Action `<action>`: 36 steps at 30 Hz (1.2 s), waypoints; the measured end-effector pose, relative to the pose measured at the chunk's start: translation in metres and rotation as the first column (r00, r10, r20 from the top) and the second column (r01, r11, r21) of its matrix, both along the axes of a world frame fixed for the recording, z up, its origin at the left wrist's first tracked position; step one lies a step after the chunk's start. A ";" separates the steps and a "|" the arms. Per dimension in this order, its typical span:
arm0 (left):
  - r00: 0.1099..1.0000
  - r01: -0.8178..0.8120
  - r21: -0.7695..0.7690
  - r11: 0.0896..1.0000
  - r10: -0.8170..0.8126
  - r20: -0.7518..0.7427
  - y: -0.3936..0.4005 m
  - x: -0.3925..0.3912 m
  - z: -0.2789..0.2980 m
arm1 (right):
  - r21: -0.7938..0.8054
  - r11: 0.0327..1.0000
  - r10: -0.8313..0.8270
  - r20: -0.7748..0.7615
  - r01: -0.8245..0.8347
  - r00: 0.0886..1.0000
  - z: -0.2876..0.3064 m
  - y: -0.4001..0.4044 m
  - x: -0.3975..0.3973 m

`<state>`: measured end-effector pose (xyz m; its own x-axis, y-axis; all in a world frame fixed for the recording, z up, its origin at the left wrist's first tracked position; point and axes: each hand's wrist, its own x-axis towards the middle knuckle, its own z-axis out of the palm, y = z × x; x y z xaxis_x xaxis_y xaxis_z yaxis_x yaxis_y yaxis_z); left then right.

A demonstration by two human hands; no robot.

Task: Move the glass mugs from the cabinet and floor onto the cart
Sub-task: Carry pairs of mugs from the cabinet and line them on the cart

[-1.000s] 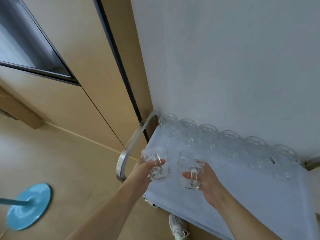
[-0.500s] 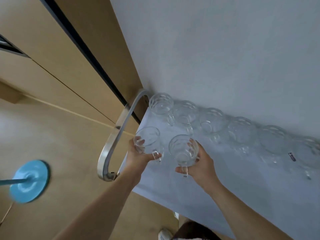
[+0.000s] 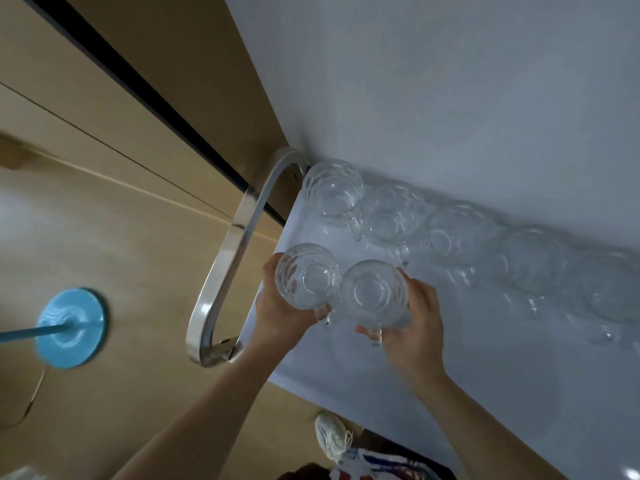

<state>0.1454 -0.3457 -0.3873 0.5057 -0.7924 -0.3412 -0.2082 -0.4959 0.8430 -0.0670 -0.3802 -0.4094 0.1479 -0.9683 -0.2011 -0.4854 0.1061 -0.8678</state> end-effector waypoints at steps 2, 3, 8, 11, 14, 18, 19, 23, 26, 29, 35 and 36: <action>1.000 0.024 -0.020 1.000 -0.023 0.011 -0.005 0.004 -0.002 | 0.006 0.999 -0.032 0.008 0.032 0.999 0.000 -0.001 0.004; 0.999 0.039 -0.025 0.999 -0.039 0.012 -0.009 0.007 -0.005 | 0.015 0.997 -0.079 0.024 0.079 0.997 0.000 -0.001 0.006; 0.998 0.065 -0.019 0.998 -0.065 0.004 -0.027 0.017 -0.016 | -0.039 0.987 -0.158 0.024 0.158 0.987 0.000 -0.003 0.013; 0.993 0.116 -0.039 0.993 -0.116 -0.013 -0.036 0.019 -0.016 | -0.152 0.980 -0.135 -0.050 0.126 0.990 -0.001 -0.009 0.014; 0.994 0.107 -0.066 0.992 -0.109 -0.021 -0.042 0.014 0.001 | -0.254 0.967 -0.089 -0.259 0.021 0.962 -0.001 -0.016 0.010; 0.980 0.200 -0.169 0.965 -0.198 0.028 -0.042 0.018 -0.002 | -0.245 0.969 -0.070 -0.368 -0.024 0.927 0.005 -0.014 0.009; 0.982 0.188 -0.132 0.973 -0.187 0.017 -0.041 0.017 -0.001 | -0.239 0.971 -0.068 -0.383 -0.028 0.921 0.007 -0.015 0.009; 0.975 0.220 0.000 0.975 -0.220 -0.027 -0.030 0.028 0.006 | -0.176 0.981 -0.010 -0.482 -0.086 0.876 0.015 -0.007 0.004; 0.965 0.252 0.052 0.966 -0.255 0.059 -0.023 0.033 0.026 | -0.119 0.990 -0.002 -0.565 -0.079 0.825 0.024 0.005 -0.003; 0.928 0.326 0.067 0.943 -0.333 0.166 -0.004 0.031 0.049 | -0.077 0.996 -0.020 -0.604 -0.034 0.797 0.044 0.020 -0.002; 0.752 0.549 0.018 0.835 -0.503 0.426 0.003 0.022 0.102 | -0.145 0.989 -0.092 -0.621 0.001 0.778 0.101 0.050 0.002; 0.718 0.588 0.003 0.809 -0.524 0.458 0.006 0.021 0.112 | -0.159 0.987 -0.092 -0.641 -0.014 0.762 0.112 0.056 0.002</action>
